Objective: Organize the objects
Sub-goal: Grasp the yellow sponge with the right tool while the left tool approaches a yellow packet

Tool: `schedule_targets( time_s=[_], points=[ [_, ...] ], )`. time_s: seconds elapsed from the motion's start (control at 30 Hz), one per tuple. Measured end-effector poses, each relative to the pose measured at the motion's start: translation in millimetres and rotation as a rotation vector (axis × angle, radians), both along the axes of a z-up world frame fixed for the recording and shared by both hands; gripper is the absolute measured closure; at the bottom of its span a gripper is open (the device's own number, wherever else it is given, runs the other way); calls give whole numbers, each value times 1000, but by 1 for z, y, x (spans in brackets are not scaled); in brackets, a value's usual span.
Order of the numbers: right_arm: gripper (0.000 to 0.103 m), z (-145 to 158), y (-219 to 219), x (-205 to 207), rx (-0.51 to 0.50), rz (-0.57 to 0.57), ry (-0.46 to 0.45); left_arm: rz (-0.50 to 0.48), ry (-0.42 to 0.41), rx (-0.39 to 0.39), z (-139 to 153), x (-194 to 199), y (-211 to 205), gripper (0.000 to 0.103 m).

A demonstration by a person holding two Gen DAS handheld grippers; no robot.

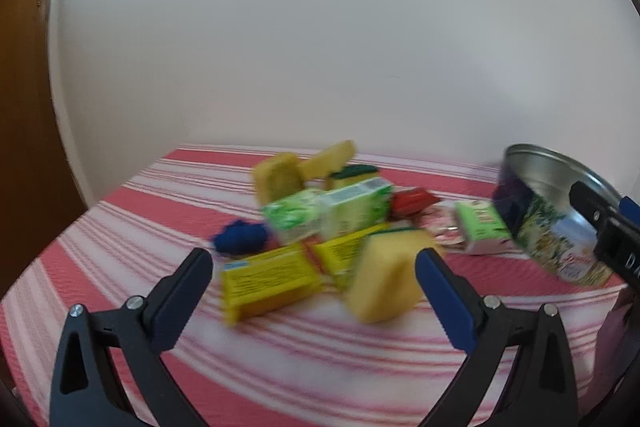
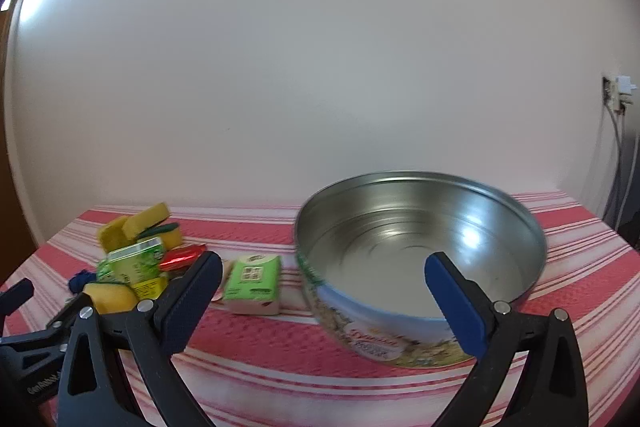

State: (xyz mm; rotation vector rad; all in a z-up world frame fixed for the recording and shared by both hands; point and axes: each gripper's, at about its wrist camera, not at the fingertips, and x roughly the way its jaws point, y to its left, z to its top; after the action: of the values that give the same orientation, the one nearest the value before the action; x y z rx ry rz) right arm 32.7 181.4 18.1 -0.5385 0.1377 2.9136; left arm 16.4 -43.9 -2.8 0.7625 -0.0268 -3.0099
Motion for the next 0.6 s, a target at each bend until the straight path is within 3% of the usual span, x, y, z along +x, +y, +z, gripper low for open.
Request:
schedule_targets(
  time_s=[0.27, 0.47, 0.6],
  points=[
    [1, -5, -26, -11, -69, 163, -75, 104, -22, 4, -2, 9, -65, 0],
    [1, -11, -88, -30, -49, 345, -158, 155, -65, 38, -8, 8, -102, 0],
    [1, -17, -132, -47, 13, 396, -219, 141, -77, 13, -9, 5, -107, 0]
  ],
)
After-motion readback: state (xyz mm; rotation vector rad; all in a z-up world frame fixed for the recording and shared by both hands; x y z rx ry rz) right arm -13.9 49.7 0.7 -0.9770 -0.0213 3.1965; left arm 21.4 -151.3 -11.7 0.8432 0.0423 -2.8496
